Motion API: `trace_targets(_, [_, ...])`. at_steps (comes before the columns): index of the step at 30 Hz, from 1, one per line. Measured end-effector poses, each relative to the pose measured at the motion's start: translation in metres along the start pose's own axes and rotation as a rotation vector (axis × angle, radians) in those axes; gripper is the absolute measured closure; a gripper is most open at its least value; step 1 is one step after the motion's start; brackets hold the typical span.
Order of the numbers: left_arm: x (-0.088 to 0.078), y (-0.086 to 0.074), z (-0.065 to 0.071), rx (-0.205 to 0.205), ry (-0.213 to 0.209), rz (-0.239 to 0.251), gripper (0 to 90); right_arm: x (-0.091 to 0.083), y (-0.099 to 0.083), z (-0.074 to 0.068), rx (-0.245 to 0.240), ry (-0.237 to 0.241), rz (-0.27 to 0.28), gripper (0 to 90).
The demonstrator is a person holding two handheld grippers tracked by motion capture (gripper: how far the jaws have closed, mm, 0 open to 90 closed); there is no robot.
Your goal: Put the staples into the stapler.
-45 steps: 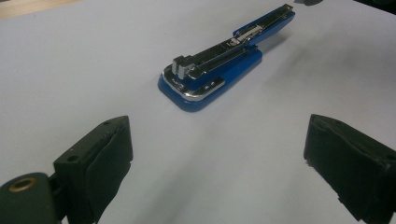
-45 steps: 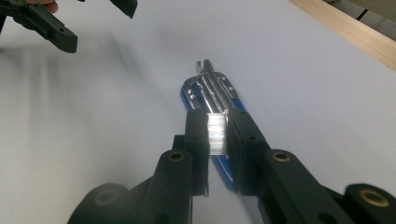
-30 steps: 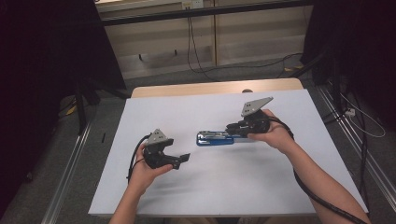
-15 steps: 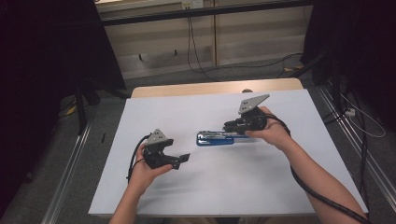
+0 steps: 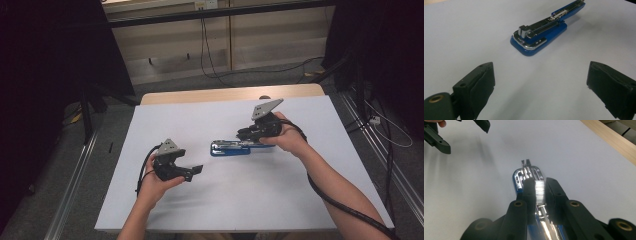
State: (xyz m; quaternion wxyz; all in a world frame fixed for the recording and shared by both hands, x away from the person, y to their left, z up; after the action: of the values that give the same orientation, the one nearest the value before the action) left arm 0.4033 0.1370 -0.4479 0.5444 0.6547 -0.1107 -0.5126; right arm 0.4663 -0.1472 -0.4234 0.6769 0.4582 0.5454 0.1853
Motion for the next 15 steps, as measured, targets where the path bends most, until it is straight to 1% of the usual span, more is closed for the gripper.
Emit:
trace_targets(2, [0.000, 0.000, -0.001, 0.002, 0.000, 0.000, 8.2, 0.001, 0.000, 0.001, -0.005, 0.011, -0.001, 79.3])
trace_targets(4, [0.000, 0.000, -0.001, 0.003, 0.004, -0.001, 8.2, 0.003, 0.000, 0.002, -0.004, 0.010, -0.003, 79.2])
trace_targets(5, [0.000, -0.001, -0.001, -0.003, 0.002, -0.001, 8.2, 0.004, 0.000, 0.003, -0.002, 0.014, -0.002, 79.2])
trace_targets(6, [0.000, -0.001, -0.002, 0.002, 0.003, -0.002, 8.2, 0.004, 0.000, 0.003, -0.005, 0.014, -0.004, 79.2])
trace_targets(7, [0.000, -0.001, -0.001, -0.004, 0.002, 0.000, 8.2, 0.005, 0.001, 0.004, -0.008, 0.017, -0.005, 79.2])
trace_targets(8, [0.000, -0.001, -0.002, 0.002, 0.004, -0.003, 8.2, 0.006, 0.001, 0.004, -0.007, 0.020, -0.006, 79.2])
trace_targets(12, [0.000, -0.001, -0.001, -0.008, 0.002, -0.002, 8.2, 0.009, 0.002, 0.006, -0.010, 0.023, -0.008, 79.2])
trace_targets(15, [0.000, -0.002, -0.002, -0.003, 0.007, -0.003, 8.2, 0.012, 0.003, 0.006, -0.016, 0.031, -0.012, 79.2])
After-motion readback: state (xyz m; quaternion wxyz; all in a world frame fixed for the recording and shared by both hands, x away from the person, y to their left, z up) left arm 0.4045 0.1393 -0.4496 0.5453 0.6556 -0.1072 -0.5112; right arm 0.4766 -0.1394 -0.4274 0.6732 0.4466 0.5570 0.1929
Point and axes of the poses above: each handheld gripper's, and its own axes: x roughly forward along the jaws, y roughly out of its top, z roughly to its right, the point moved 4 cm from there along x, roughly forward along the jaws, and after that the axes turned 1 degree about z, right-handed, at the moved point
